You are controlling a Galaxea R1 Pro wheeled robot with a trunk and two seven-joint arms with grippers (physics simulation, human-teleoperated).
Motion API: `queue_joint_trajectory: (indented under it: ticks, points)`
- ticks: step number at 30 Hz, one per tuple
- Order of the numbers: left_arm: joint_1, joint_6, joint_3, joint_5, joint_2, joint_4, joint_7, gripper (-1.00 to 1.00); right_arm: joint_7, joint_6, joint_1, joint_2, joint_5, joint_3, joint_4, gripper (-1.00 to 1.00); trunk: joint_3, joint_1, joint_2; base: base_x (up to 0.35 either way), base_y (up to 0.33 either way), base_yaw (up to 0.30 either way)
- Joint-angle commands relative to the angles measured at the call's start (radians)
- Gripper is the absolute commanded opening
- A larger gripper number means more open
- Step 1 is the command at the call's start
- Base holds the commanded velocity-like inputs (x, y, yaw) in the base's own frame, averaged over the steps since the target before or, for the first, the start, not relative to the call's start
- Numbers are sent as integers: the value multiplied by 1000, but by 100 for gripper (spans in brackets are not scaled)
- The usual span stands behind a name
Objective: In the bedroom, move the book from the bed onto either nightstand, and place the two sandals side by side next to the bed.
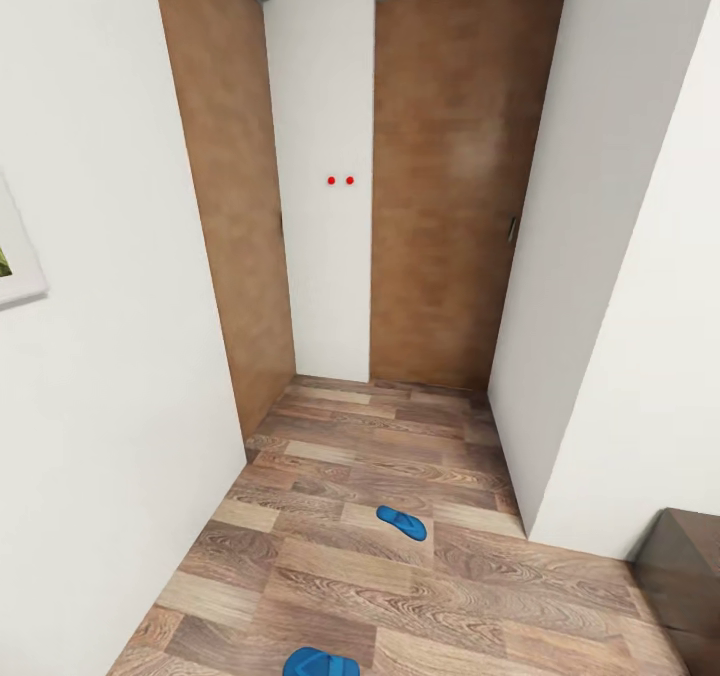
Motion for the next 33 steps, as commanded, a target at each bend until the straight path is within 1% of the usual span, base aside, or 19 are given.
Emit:
queue_joint_trajectory:
  ticks: [1,11,21,29,33]
  points:
    - [0,-2,1,7,0,0,-1,100,1,-4,-1,0,-5,0,1,100,-1,0,-1,0,0,-2]
    - [0,-2,1,7,0,0,-1,100,1,-4,-1,2,-9,-2,1,100,-1,0,-1,6,0,0]
    - [0,-2,2,7,1,0,0,100,1,-4,-1,3,-10,-3,1,100,-1,0,-1,260,0,0]
    - [0,-1,-3,6,-3,-5,0,100,1,-4,-1,2,-10,-4,1,100,-1,0,-1,52,0,0]
    - [0,-1,-1,7,-2,-5,-1,100,1,-4,-1,2,-10,-4,1,100,-1,0,-1,5,0,0]
